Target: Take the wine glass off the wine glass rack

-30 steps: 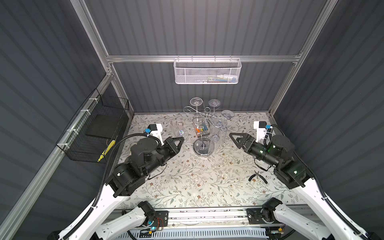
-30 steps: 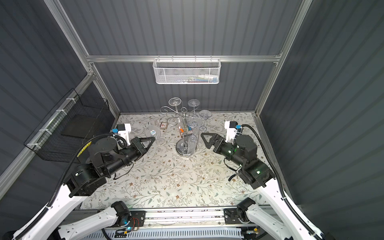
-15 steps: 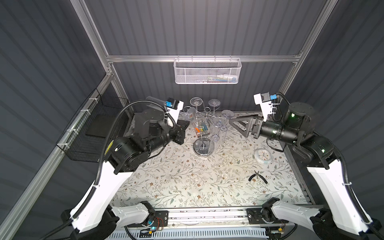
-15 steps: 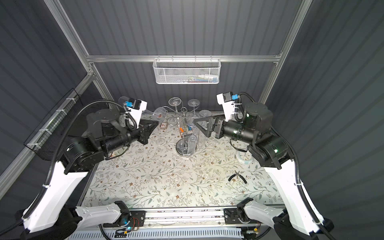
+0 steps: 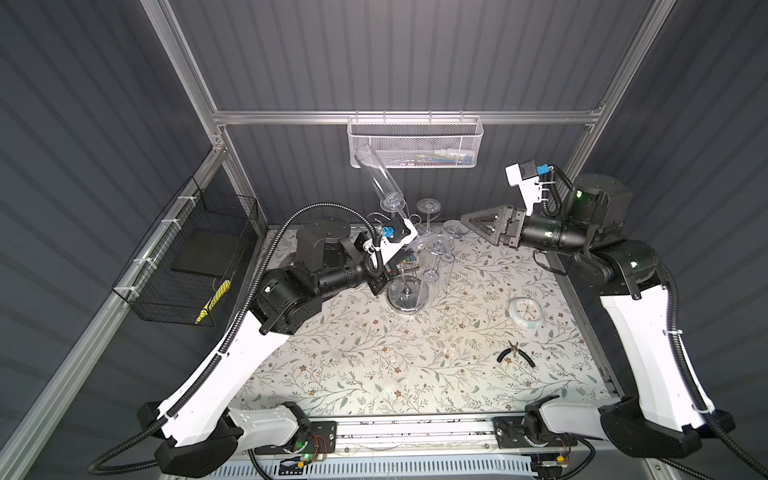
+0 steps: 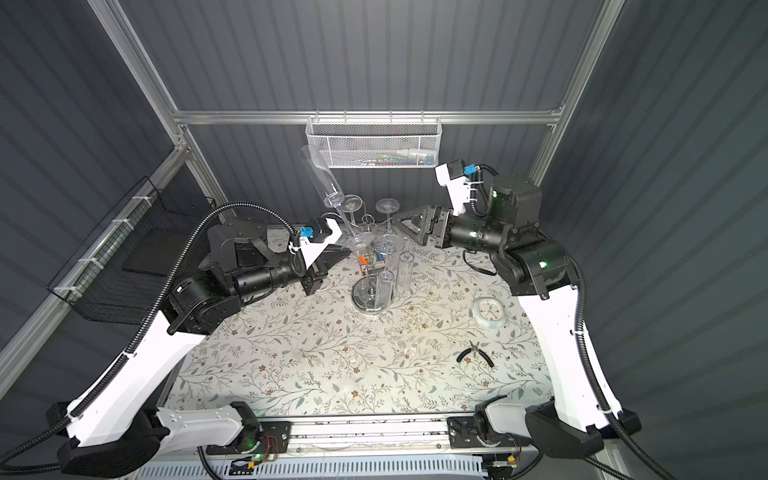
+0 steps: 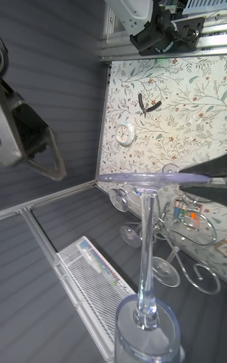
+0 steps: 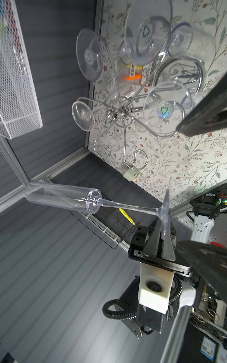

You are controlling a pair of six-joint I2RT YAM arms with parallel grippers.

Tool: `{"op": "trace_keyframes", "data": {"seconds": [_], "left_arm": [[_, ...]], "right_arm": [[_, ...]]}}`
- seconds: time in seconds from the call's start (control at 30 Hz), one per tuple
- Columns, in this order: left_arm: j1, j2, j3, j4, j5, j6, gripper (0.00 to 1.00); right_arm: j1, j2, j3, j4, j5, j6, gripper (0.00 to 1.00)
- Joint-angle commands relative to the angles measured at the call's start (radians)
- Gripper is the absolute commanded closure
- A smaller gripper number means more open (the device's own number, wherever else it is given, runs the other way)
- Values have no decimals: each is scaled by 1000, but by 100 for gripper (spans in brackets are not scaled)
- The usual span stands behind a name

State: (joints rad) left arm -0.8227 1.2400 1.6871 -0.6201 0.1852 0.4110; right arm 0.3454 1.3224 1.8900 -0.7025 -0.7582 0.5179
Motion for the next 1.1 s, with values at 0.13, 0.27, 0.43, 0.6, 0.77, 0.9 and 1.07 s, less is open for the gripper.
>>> {"op": "trace_keyframes", "data": {"seconds": [0.13,0.27,0.43,0.6,0.77,0.9,1.07], "left_arm": [[-20,31,9,55,136,198,100],[-38,48,14,50,137,229,100],[-52,59,14,53,136,247,100],[-59,70,14,50,136,255,100],[-70,79,14,39,122,262,100],[-73,81,6,39,111,263,100],[-75,79,-4,44,97,261,100]], "right_arm": [[0,45,10,78,-186,93,29],[13,34,-66,160,-211,145,35],[32,18,-125,217,-212,172,42],[57,18,-167,211,-200,162,46],[75,20,-180,221,-207,167,52],[78,21,-199,232,-204,178,58],[84,9,-234,272,-207,200,65]]}}
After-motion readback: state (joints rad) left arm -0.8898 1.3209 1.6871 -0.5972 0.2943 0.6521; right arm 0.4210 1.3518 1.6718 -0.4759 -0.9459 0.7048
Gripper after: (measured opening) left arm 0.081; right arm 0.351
